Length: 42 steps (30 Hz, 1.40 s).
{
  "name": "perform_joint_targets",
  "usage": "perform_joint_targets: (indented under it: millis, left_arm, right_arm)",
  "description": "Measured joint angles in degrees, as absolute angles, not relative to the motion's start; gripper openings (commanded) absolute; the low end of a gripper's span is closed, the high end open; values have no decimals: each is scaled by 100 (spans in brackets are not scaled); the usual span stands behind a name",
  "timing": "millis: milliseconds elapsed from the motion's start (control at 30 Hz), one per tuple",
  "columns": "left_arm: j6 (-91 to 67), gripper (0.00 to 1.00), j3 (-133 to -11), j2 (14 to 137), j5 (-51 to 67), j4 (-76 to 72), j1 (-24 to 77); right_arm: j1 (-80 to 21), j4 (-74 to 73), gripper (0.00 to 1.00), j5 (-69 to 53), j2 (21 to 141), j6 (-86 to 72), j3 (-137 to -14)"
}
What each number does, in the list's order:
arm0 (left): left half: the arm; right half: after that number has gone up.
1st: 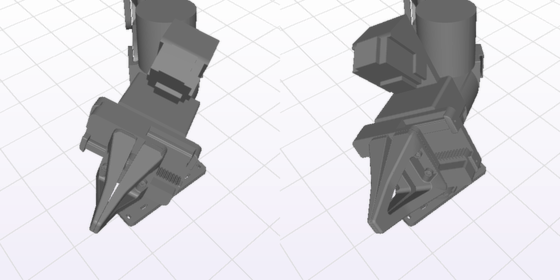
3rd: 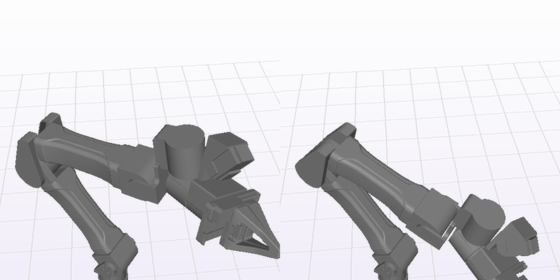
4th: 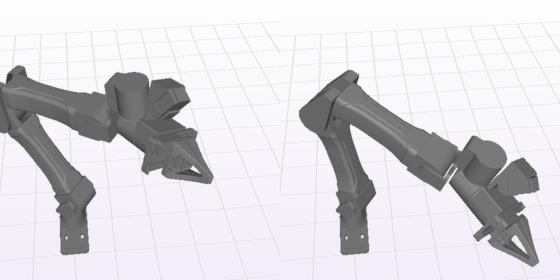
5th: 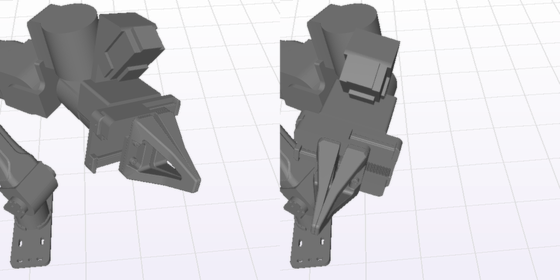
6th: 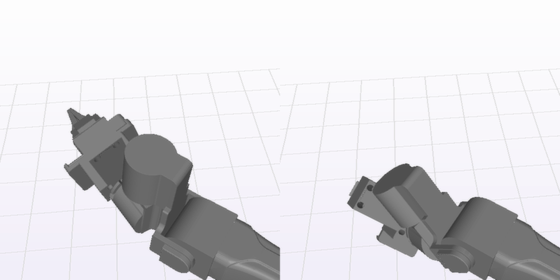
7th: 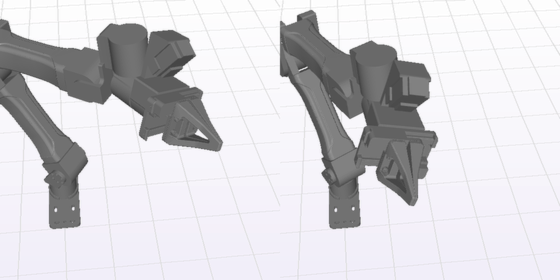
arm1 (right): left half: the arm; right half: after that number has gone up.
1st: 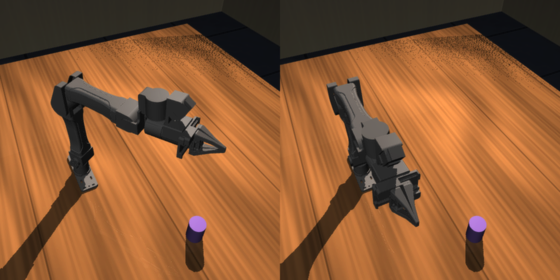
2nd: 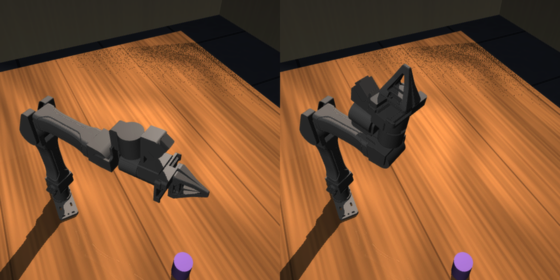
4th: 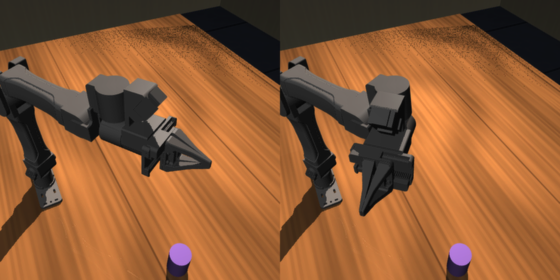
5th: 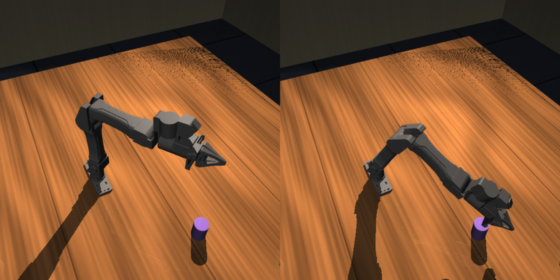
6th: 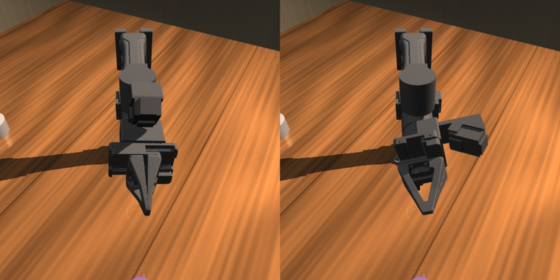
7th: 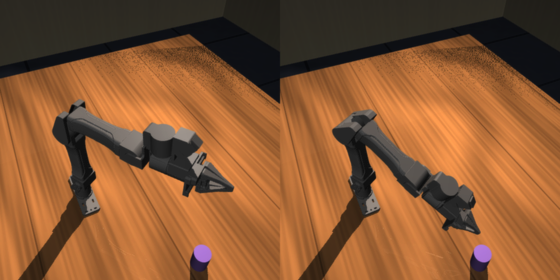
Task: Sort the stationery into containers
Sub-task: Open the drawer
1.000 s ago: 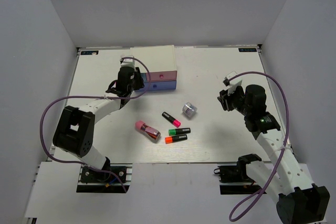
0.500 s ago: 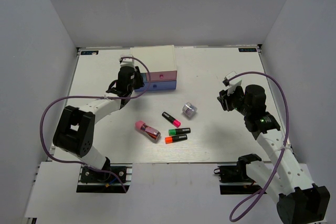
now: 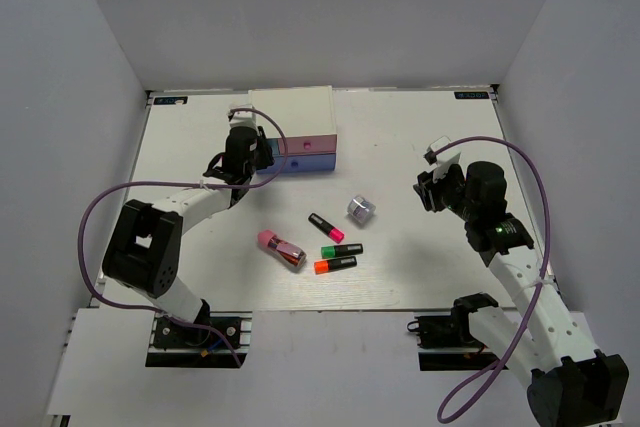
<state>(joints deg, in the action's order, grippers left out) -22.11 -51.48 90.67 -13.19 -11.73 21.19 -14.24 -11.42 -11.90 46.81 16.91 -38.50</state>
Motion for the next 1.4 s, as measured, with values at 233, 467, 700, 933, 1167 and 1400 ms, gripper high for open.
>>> perform_joint_targets:
  millis: [233, 467, 700, 933, 1167, 1400]
  left_arm:
    - [-2241, 16, -5127, 9067, -1396, -1247, 2119]
    - [-2250, 9, -5015, 9067, -1415, -1435, 2119]
    - [-2255, 7, -4626, 8897, -1295, -1846, 2117]
    - [-2248, 4, -4141, 8399, -1129, -1850, 2117]
    - [-2244, 1, -3763, 7950, -969, -1778, 2121]
    - [-2296, 0, -3380, 7472, -829, -1662, 2121]
  right_arm:
    - [-1428, -1142, 44, -1190, 4681, 1691, -3850]
    - [-1428, -1142, 44, -1190, 4681, 1691, -3850]
    - [-1428, -1142, 44, -1190, 4681, 1691, -3850]
    - [-1428, -1142, 44, -1192, 4681, 1691, -3850]
    - [-1428, -1140, 44, -1194, 4678, 1691, -3850]
    - [-1428, -1142, 45, -1197, 4659, 1691, -3850]
